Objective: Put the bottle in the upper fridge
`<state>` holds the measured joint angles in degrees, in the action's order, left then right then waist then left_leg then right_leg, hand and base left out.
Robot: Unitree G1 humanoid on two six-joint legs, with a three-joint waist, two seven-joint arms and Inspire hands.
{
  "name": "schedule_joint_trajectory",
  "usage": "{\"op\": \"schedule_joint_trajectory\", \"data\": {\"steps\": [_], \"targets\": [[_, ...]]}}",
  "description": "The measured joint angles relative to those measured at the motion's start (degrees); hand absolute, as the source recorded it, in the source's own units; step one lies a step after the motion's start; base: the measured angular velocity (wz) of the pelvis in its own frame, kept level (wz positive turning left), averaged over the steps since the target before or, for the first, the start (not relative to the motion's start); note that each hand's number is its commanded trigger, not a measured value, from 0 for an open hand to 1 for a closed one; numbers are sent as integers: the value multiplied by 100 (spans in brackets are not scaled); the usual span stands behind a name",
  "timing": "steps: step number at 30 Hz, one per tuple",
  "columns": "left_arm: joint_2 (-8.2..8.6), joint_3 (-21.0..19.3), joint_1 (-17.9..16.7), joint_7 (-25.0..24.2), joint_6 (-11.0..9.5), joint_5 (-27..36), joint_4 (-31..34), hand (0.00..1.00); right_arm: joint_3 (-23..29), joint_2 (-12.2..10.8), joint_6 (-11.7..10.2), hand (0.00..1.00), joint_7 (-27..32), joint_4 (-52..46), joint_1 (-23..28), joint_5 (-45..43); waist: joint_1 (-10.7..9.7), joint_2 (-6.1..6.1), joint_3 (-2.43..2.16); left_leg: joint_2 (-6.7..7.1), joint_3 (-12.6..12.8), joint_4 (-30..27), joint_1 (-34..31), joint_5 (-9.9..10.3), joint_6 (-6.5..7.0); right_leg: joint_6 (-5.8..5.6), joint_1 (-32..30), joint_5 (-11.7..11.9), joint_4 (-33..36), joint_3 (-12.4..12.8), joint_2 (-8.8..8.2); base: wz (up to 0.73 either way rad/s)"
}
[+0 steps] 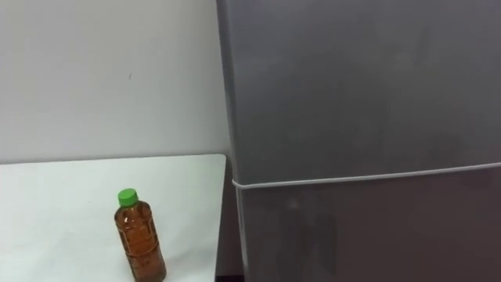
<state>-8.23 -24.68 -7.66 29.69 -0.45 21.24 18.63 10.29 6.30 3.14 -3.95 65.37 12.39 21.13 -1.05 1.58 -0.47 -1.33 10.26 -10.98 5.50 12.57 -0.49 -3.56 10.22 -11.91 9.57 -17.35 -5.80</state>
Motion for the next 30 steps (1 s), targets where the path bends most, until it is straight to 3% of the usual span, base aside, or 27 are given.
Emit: {"op": "schedule_joint_trajectory", "data": {"steps": [8,14,19,30], "targets": [[71,174,382,-494,153,-34,539,0,-21,-34,52,0,3,-60,-2,27,-184,21,9,2,-71,-50,-32,-5,5,0,20,0,4,-52,-1,4],[111,889,625,-1207,431,45,712,0,-82,-27,71,0,-9,-174,-8,86,-305,24,-3,-1,-93,-95,-149,-14,8,10,-32,6,2,-44,2,3],[110,1464,1086,-2042,536,58,737,0,-126,12,63,0,-48,-132,-117,51,-478,56,30,4,-103,-171,-195,-14,10,11,-48,7,1,5,6,3],[187,2006,1269,-3124,751,168,1093,0,-201,54,67,0,-43,-61,-225,113,-658,94,36,3,-101,-165,-198,-16,9,11,-111,7,1,-4,5,0]]}}
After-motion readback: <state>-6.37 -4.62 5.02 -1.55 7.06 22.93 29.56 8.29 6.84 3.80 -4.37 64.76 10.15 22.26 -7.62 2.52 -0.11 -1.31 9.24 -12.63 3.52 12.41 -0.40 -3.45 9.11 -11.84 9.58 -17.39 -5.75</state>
